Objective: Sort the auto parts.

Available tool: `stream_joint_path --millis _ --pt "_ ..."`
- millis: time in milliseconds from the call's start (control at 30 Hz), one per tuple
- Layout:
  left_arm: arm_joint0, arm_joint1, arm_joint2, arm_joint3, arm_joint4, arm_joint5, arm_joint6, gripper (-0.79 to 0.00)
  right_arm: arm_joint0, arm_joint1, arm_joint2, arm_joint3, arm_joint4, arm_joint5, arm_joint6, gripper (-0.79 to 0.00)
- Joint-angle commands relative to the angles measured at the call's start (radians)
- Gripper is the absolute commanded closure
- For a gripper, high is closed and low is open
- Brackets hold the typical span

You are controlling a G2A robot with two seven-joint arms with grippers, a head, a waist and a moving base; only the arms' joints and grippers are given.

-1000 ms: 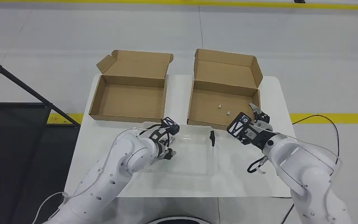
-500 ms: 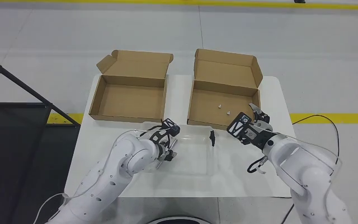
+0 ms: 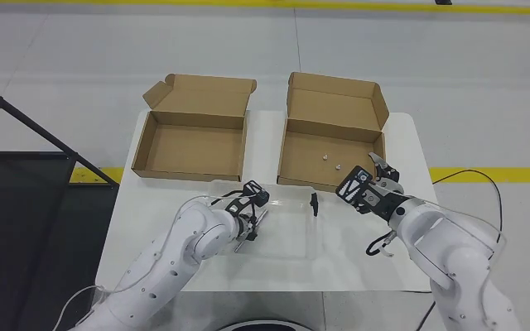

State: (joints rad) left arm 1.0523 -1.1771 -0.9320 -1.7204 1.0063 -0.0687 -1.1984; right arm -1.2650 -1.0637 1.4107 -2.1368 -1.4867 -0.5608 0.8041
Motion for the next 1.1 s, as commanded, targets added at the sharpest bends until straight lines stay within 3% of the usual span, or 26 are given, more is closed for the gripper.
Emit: stream_joint_path --millis 0,67,133,400,600,867,1067 --pt "0.000 -0.001 0.000 0.001 -0.002 0.000 0.000 -0.175 0.000 0.000 0.000 0.000 0.000 0.000 0.000 -0.785" --pt "0.001 -0.001 0.000 0.001 0.002 -0.002 -0.001 -0.148 0.000 0.000 0.000 0.000 0.000 0.000 0.000 -0.785" --pt "0.003 0.000 -0.001 0.000 0.003 -0.002 -0.003 0.000 0.000 0.000 0.000 0.000 0.000 0.000 0.000 -0.785" --pt "0.025 0.009 -0.069 -0.075 -0.034 -0.003 0.022 0.000 0.000 0.000 0.000 0.000 0.000 0.000 0.000 -0.785" --pt "0.074 0.025 -0.176 -0.170 -0.098 -0.015 0.057 0.000 0.000 0.000 0.000 0.000 0.000 0.000 0.000 -0.785" --pt "0.176 0.044 -0.350 -0.263 -0.225 -0.018 0.186 0.000 0.000 0.000 0.000 0.000 0.000 0.000 0.000 -0.785" --pt "0.181 0.044 -0.357 -0.266 -0.227 -0.017 0.191 0.000 0.000 0.000 0.000 0.000 0.000 0.000 0.000 -0.785"
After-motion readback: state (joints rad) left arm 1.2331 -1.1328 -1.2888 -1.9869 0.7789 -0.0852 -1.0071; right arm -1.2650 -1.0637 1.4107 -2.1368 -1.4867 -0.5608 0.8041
